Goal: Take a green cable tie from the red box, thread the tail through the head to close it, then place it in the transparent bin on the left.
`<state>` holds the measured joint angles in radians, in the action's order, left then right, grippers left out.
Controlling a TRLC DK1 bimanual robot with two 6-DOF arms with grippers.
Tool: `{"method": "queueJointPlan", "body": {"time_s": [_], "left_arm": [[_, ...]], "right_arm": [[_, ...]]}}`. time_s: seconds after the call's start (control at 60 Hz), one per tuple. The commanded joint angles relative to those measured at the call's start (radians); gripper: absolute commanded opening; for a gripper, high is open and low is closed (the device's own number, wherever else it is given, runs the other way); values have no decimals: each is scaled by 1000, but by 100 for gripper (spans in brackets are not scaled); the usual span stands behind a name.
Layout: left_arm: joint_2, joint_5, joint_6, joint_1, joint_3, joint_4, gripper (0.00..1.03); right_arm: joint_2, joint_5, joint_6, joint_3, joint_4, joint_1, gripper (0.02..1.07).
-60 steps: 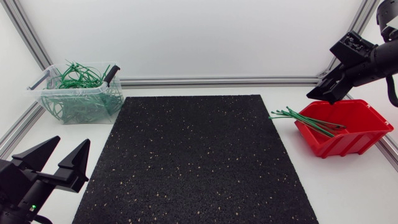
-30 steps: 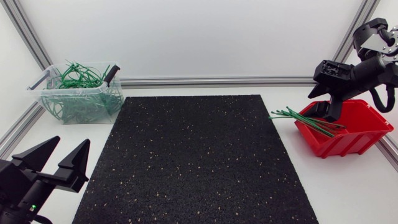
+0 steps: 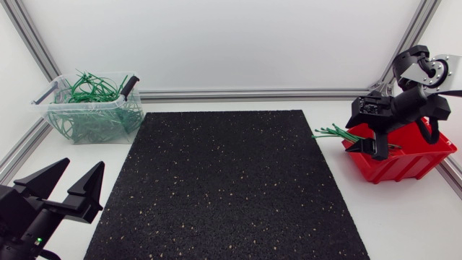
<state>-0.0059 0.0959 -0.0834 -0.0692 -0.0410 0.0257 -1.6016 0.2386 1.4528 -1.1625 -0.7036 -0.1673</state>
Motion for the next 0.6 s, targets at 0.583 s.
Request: {"method": "queueJointPlan", "body": {"time_s": [0.583], "left_arm": [[26,-5,-16,-14,41,-18,100]], "right_arm": [[-139,-58,-20,-34,170,61,50]]}}
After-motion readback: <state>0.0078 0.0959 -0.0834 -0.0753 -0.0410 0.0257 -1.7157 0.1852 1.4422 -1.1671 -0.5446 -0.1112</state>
